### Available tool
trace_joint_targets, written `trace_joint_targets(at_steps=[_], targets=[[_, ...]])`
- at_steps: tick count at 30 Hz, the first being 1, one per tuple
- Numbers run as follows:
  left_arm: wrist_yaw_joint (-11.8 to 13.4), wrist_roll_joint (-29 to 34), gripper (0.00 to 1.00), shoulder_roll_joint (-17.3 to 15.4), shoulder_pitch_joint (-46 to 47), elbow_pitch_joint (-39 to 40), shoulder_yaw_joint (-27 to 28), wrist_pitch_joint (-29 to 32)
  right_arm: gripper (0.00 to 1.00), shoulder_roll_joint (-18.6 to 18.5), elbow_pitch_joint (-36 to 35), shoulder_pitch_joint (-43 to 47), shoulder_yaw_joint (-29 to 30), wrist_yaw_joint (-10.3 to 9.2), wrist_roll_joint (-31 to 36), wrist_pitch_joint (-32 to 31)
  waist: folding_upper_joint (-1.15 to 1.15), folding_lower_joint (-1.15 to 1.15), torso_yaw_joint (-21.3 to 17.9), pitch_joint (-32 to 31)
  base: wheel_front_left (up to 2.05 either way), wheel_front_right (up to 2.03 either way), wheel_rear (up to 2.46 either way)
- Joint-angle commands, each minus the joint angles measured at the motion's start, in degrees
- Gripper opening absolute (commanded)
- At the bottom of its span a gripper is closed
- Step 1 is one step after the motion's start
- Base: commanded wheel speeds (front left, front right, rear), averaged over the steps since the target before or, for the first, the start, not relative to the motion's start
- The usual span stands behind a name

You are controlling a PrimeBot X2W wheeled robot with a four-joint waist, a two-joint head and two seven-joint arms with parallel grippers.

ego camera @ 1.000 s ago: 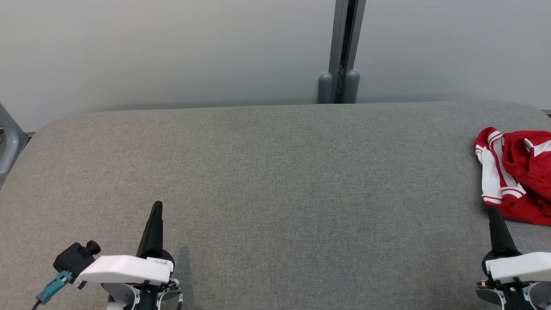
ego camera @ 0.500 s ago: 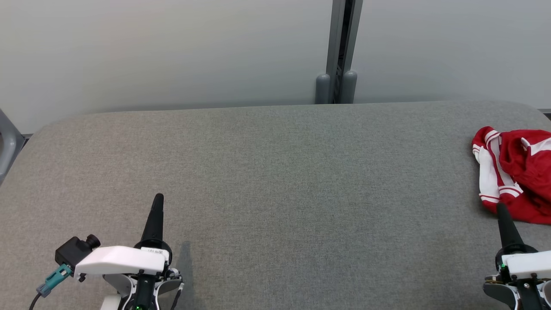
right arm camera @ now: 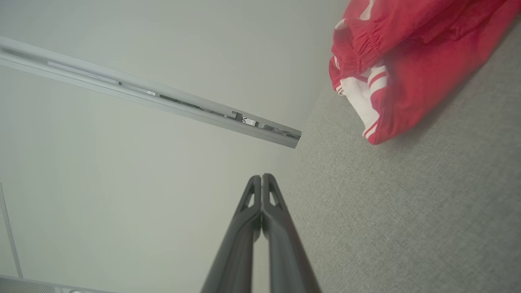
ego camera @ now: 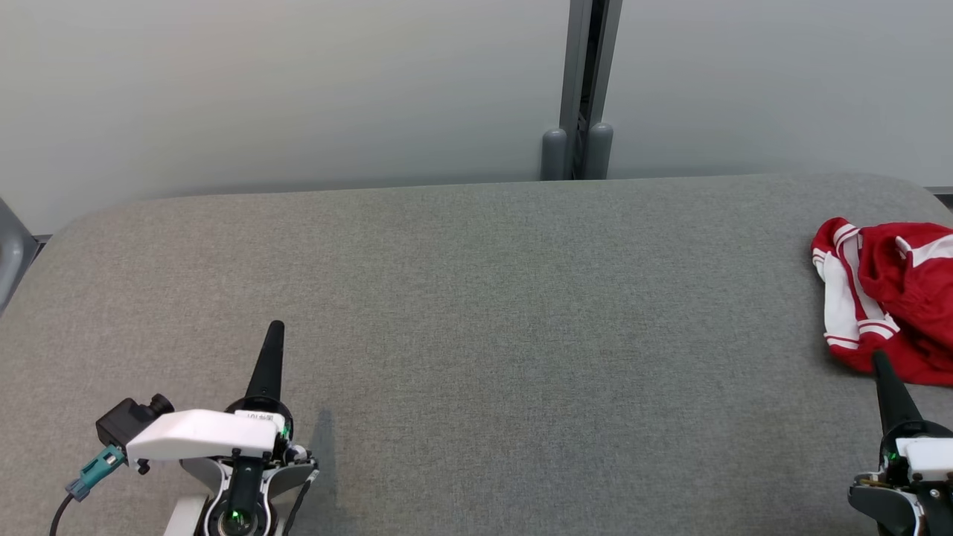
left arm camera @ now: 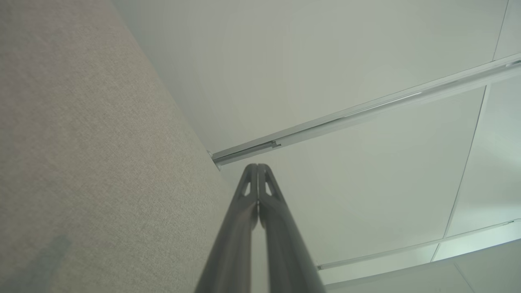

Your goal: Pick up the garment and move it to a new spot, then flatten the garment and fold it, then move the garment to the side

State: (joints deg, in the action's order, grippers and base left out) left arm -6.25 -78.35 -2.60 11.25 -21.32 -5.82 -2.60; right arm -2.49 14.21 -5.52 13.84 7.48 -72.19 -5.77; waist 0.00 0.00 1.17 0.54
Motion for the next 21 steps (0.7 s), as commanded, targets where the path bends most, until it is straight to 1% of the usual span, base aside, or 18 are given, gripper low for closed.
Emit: trace_joint_targets(at_steps=[1,21], targets=[[-0.44,-1.44,0.0,-0.3,2.08,-0.03,0.04,0.33,0.0,-0.58,-0.03,-1.12,0.53,0.02,-1.67,-0.59,0.0,0.0,-0.05,-0.01,0.0,0.0,0.0],[-0.91,-9.33,0.0,-0.35,4.3,-1.83,-0.2,2.04,0.0,-0.61,0.27,-1.27,3.26,0.03,-10.3,-3.59,0.0,0.0,-0.59,-0.13,0.0,0.0,0.0]])
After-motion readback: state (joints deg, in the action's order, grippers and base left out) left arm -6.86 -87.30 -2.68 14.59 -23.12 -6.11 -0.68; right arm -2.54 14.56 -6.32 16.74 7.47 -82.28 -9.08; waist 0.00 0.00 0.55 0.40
